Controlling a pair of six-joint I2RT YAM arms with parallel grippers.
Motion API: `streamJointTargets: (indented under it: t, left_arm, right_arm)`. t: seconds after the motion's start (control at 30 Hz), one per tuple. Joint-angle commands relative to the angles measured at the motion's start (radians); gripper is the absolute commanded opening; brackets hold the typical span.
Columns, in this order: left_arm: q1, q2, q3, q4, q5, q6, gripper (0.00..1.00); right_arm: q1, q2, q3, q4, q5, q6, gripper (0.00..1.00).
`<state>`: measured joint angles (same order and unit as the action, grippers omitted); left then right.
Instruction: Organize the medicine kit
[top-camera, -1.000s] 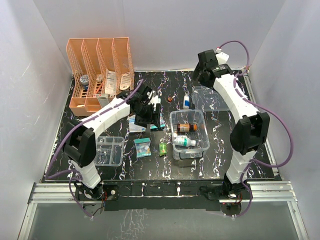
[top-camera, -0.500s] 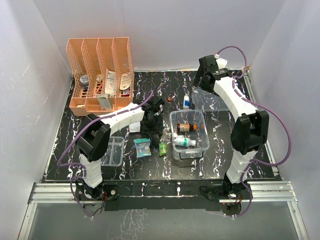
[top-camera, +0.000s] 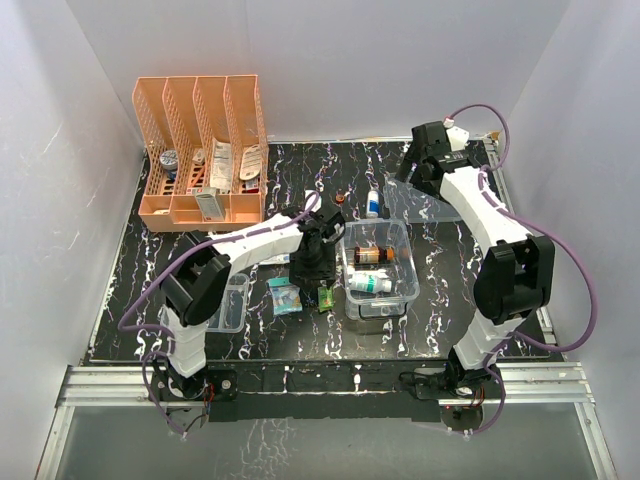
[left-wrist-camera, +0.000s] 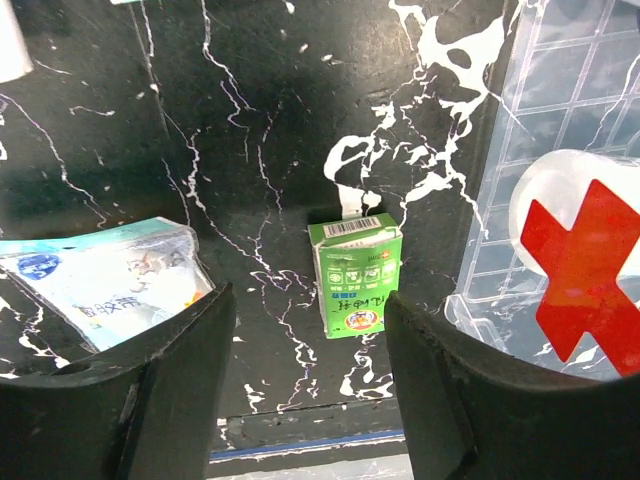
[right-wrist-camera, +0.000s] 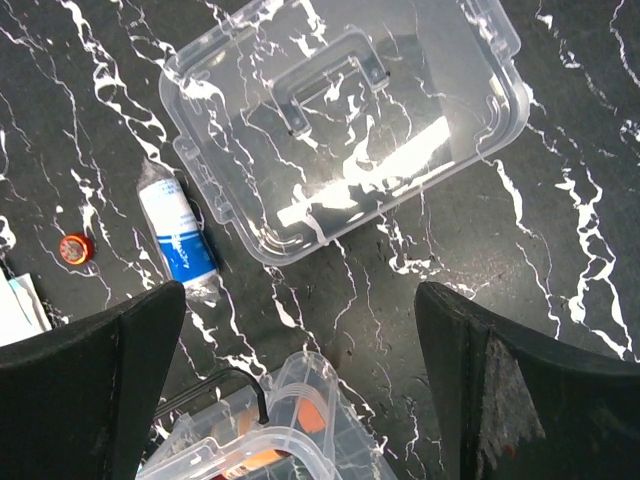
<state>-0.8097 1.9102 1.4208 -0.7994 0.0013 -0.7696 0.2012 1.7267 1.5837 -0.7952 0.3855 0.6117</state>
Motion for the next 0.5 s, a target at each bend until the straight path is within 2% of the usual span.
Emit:
streamJointTargets:
  t: [0.0,0.47]
  left_arm:
    - [-0.029,0.019,0.033,-0.041,0.010,-0.058,0.59]
    - [-0.069,0.084,0.076,-0.043,0.023,-0.134,0.60]
  right_arm:
    - [0.001,-0.053,-0.036,0.069,0.000,0.012,0.98]
    - [-0.006,-0.080,-0.085,0.105,-0.014,0.018,0.99]
